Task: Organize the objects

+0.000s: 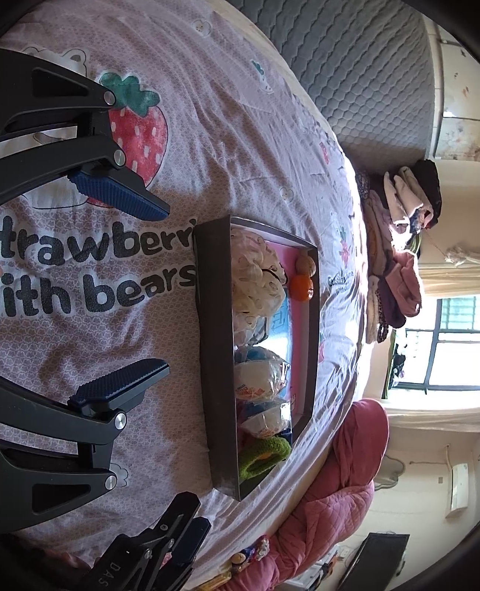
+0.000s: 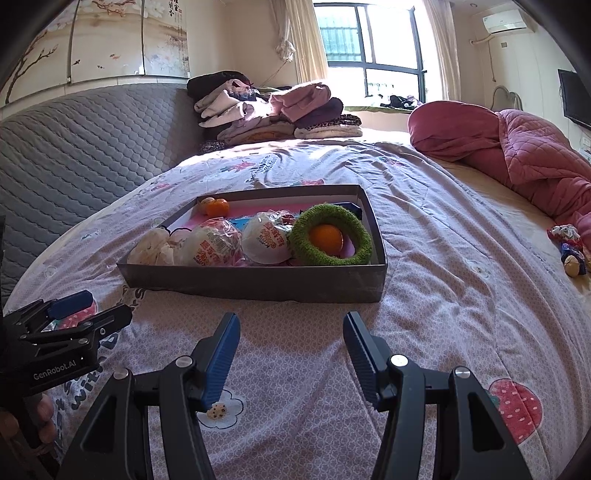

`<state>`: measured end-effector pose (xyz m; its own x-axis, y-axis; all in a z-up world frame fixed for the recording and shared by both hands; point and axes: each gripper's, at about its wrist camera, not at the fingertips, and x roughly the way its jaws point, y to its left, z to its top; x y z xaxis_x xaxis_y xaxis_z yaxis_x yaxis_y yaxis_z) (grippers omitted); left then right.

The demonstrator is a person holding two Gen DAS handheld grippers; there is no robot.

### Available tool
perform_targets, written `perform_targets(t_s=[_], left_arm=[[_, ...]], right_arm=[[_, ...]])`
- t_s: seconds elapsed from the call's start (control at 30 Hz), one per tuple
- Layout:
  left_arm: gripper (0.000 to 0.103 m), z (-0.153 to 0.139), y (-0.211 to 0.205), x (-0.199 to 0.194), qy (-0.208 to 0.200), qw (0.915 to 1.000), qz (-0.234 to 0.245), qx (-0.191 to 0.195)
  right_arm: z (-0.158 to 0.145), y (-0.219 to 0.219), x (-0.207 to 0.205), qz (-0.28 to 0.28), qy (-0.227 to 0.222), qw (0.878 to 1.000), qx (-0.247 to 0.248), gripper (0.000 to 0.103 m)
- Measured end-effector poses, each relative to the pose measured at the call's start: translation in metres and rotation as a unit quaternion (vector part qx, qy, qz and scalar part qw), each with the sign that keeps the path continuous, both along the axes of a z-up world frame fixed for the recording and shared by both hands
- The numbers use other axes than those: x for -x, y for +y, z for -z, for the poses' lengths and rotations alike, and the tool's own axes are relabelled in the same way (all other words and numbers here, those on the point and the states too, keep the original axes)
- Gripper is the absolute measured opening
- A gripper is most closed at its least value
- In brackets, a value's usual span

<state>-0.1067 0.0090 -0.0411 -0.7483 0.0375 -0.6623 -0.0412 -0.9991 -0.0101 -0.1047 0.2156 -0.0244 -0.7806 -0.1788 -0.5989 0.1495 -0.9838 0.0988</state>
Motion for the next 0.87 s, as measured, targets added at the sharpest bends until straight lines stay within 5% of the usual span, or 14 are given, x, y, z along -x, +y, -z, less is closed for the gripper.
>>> perform_targets(t_s=[0.87], left_arm=[[0.078,-0.0038,-0.0007,0.0019,0.002,1.0000,0.000,-0.002]], right_arm=[[0.0053,-0.0006,0.0023,-0.001,-0.007,1.000,-0.005,0.058]])
